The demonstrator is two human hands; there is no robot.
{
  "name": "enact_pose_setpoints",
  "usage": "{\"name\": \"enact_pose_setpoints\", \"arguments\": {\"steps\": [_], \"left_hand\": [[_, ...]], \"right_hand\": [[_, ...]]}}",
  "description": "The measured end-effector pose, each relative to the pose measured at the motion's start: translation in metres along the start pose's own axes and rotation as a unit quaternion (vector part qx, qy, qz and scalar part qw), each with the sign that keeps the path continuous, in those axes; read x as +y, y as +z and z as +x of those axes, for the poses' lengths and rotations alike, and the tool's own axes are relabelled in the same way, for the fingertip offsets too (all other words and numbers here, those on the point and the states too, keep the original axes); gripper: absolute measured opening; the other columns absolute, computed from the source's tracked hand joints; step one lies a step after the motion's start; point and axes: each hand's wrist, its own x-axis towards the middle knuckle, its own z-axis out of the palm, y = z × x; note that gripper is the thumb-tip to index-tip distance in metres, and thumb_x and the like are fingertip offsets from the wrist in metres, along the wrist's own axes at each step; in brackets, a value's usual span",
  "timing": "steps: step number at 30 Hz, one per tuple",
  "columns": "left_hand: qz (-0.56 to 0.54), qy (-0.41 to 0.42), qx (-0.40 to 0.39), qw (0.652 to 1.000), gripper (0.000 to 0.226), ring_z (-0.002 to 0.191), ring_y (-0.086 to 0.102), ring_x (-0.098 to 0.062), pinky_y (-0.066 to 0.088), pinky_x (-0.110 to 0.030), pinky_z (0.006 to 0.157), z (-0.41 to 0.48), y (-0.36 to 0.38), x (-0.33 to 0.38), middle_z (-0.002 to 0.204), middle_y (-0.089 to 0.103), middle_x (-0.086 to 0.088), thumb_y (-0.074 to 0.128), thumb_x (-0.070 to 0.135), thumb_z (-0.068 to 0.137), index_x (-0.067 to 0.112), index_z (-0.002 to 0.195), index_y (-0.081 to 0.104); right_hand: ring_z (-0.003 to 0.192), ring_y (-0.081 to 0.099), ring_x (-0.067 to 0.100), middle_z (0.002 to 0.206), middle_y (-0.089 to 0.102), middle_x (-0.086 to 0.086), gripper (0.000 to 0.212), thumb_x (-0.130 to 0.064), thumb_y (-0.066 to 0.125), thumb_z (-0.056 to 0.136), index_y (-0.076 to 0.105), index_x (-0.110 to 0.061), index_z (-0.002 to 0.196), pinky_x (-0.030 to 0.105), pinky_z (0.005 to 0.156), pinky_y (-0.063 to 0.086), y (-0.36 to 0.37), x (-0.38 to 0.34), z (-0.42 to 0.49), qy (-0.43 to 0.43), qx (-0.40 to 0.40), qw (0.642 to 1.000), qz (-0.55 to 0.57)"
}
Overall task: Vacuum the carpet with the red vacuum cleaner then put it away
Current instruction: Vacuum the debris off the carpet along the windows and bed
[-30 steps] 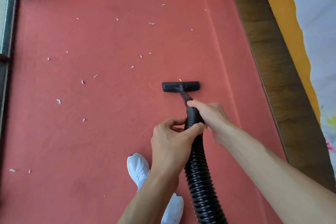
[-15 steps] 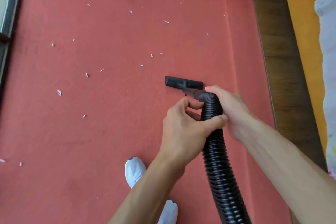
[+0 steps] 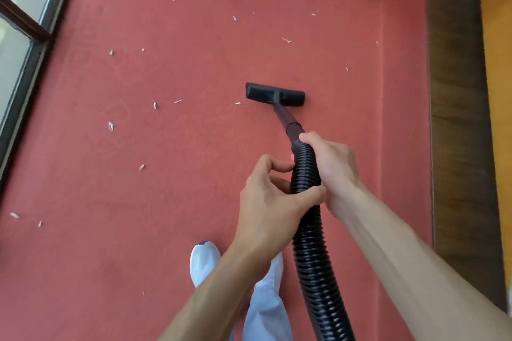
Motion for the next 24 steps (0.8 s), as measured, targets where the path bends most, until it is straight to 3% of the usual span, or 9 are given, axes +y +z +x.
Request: {"name": "enact_pose_setpoints", "arguments": {"steps": [4,8,10,14,16,19,24], "left_hand": [[-0.019,-0.006,0.006,1.000,0.035,0.076,0.072,-0.043,0.057,-0.062,0.074,-0.015,-0.008,0.003,0.071,0.065,0.003,0.086,0.028,0.059,0.031,0.080,0.058],[-0.021,-0.019,0.048,0.998,0.041,0.075,0.074,-0.038,0.059,-0.059,0.076,0.009,-0.013,0.005,0.079,0.071,-0.006,0.089,0.025,0.062,0.027,0.093,0.062],[-0.028,-0.030,0.064,0.997,0.041,0.076,0.075,-0.032,0.061,-0.052,0.077,0.026,-0.014,0.003,0.081,0.073,-0.004,0.088,0.020,0.070,0.025,0.101,0.063],[-0.036,-0.024,0.083,0.996,0.039,0.069,0.072,-0.012,0.055,-0.027,0.060,0.048,-0.015,0.003,0.083,0.073,-0.001,0.085,0.018,0.075,0.026,0.106,0.063],[-0.027,0.003,0.091,0.995,0.040,0.069,0.073,-0.016,0.059,-0.034,0.064,0.045,-0.017,0.003,0.078,0.071,0.001,0.086,0.018,0.072,0.025,0.103,0.063],[-0.054,0.028,0.087,0.994,0.040,0.078,0.072,-0.036,0.061,-0.054,0.072,0.022,-0.018,-0.002,0.077,0.066,0.001,0.086,0.020,0.065,0.025,0.096,0.062],[-0.065,0.023,0.081,0.994,0.039,0.081,0.071,-0.040,0.059,-0.058,0.073,0.012,-0.016,-0.006,0.077,0.065,0.003,0.087,0.025,0.062,0.027,0.092,0.062]], "right_hand": [[0.064,0.049,0.018,0.070,0.057,0.007,0.035,-0.026,0.063,0.078,0.063,0.008,0.080,0.033,0.064,0.040,0.000,0.000,-0.008,-0.015,-0.031,0.999,-0.038],[0.065,0.052,0.018,0.070,0.060,0.005,0.033,-0.032,0.066,0.077,0.067,0.001,0.074,0.033,0.066,0.043,0.023,-0.008,0.016,0.006,-0.045,0.998,-0.040],[0.068,0.054,0.019,0.071,0.061,0.005,0.026,-0.034,0.068,0.078,0.069,-0.009,0.069,0.034,0.068,0.044,0.034,-0.009,0.034,0.000,-0.052,0.998,-0.039],[0.068,0.055,0.019,0.074,0.061,0.005,0.021,-0.034,0.069,0.083,0.070,-0.014,0.073,0.034,0.069,0.045,0.048,-0.012,0.051,-0.009,-0.057,0.998,-0.018],[0.068,0.053,0.019,0.073,0.059,0.005,0.026,-0.036,0.067,0.081,0.069,-0.011,0.075,0.034,0.069,0.044,0.050,-0.016,0.048,-0.018,-0.061,0.997,-0.035],[0.067,0.050,0.017,0.071,0.058,0.004,0.043,-0.036,0.066,0.079,0.066,0.007,0.082,0.032,0.068,0.040,0.037,-0.018,0.032,-0.034,-0.066,0.992,-0.098],[0.065,0.050,0.016,0.069,0.059,0.004,0.038,-0.032,0.065,0.078,0.068,0.006,0.080,0.032,0.066,0.041,0.029,-0.018,0.020,-0.033,-0.070,0.990,-0.122]]}}
